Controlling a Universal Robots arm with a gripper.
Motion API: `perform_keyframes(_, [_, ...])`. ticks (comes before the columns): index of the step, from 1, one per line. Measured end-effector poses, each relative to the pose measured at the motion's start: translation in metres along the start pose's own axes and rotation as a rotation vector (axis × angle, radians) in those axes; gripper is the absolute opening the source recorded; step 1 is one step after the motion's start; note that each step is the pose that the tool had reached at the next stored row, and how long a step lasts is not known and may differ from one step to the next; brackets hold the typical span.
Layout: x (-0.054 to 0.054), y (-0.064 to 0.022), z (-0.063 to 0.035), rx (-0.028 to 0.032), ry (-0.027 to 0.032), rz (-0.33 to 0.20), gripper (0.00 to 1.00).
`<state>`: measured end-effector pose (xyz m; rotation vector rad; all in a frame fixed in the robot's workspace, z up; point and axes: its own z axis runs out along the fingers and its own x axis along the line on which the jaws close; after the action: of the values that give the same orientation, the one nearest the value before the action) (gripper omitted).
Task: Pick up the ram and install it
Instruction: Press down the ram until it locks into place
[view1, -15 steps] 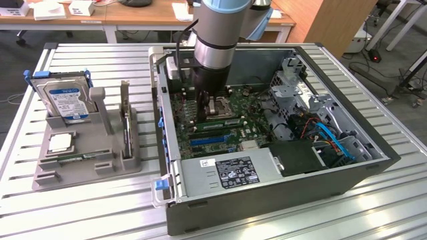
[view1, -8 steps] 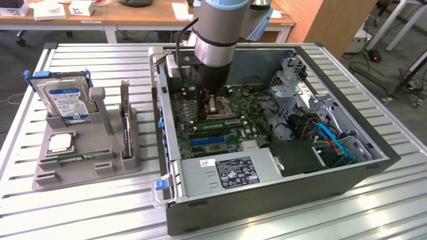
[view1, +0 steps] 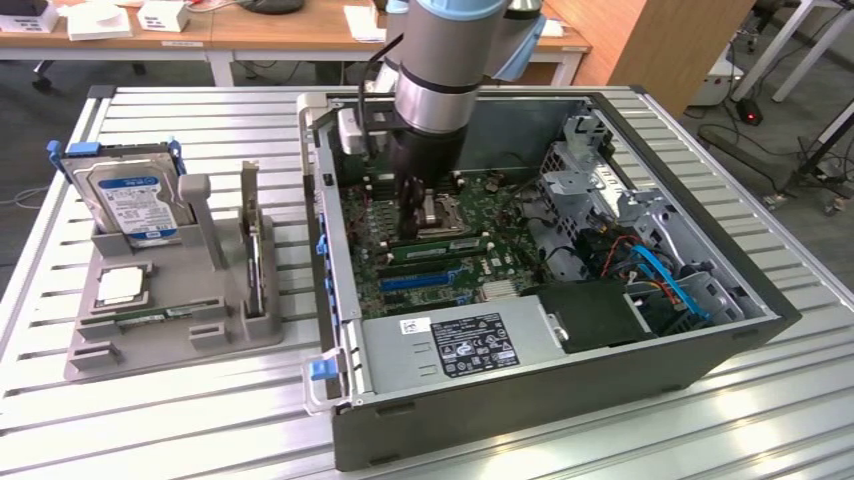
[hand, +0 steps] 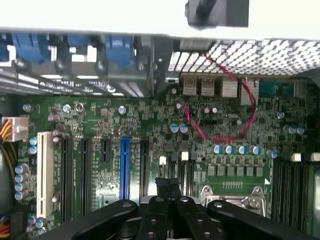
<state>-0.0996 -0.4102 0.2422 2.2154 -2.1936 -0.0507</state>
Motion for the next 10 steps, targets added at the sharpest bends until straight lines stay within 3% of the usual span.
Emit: perform_keyframes(10, [0.0,-0.023,-0.0009,0.0,0.0,0.0,0.09])
